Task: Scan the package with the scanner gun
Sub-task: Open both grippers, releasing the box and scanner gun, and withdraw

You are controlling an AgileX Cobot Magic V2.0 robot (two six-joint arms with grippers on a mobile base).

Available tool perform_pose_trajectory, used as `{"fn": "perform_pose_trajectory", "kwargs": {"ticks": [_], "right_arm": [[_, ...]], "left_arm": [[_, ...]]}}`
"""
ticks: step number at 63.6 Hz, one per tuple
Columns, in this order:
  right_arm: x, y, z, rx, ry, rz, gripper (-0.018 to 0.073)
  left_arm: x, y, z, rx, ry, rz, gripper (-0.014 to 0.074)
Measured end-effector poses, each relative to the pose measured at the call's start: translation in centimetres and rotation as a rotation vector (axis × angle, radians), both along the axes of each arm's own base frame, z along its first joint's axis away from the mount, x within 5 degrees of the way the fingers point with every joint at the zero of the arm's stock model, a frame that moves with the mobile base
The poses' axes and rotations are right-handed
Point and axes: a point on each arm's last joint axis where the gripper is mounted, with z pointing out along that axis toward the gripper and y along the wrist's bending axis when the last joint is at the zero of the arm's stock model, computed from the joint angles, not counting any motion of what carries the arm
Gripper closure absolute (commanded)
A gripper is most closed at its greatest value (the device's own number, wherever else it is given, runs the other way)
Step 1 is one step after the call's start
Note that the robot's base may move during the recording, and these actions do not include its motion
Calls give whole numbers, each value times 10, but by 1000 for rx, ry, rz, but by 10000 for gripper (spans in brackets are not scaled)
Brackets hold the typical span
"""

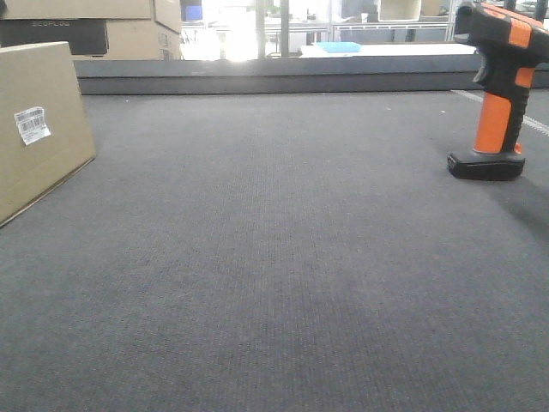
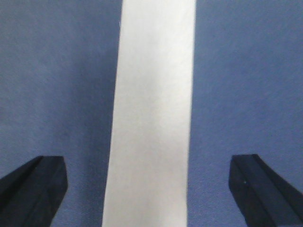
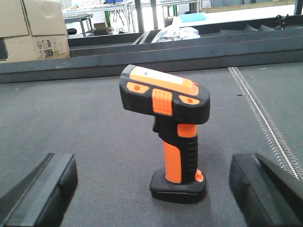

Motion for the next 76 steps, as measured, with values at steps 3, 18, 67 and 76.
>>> {"fn": "perform_pose_trajectory", "kwargs": {"ticks": [3,18,67,76], "right_arm": [[0,0,0,0,2,0,1],[0,0,-3,1,32,-3,0],[-48,0,17,-11,63,-35,727],[-65,1,27,-16,0,-40,727]], "left_arm": [[-7,0,8,0,-22,0,120],[-48,0,14,1,-59,-1,647],[-191,-5,-38,-149,-900,-2,708],[-204,-5,-45,-152,-883,-4,708]]}}
